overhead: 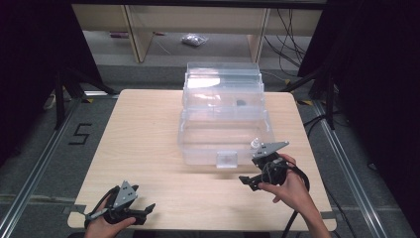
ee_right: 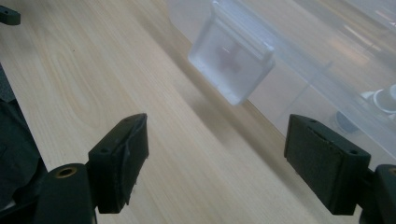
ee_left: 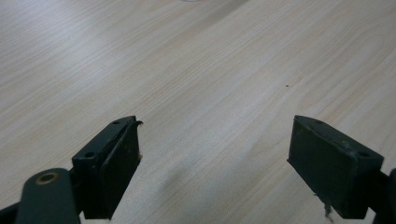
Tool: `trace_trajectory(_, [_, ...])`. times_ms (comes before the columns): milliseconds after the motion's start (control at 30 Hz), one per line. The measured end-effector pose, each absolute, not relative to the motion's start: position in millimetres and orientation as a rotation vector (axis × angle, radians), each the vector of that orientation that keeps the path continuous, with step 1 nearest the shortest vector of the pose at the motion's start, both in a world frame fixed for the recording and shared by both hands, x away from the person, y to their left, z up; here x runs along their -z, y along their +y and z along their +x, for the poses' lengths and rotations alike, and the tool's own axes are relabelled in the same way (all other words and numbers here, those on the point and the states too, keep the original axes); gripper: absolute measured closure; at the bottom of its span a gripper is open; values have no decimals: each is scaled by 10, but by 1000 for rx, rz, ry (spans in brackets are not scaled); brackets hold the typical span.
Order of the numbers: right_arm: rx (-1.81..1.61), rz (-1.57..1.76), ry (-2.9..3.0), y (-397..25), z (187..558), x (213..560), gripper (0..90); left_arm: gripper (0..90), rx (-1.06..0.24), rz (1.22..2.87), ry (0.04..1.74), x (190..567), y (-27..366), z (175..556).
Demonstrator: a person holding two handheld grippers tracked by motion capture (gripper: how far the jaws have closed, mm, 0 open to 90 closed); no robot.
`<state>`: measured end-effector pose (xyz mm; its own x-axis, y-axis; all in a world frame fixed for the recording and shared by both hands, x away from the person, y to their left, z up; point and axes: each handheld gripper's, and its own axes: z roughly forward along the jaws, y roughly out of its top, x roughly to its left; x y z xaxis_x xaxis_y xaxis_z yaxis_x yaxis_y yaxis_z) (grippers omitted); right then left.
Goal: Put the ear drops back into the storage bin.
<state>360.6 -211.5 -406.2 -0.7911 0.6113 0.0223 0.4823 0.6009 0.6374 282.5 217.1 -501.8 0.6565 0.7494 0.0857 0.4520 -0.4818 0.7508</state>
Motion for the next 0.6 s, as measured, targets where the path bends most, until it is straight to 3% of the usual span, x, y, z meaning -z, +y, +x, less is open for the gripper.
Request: trace_trajectory(600, [-1002, 907, 2617, -2137, 3496, 4299, 215, 160, -522, 2178, 917, 5005, 2179, 2821])
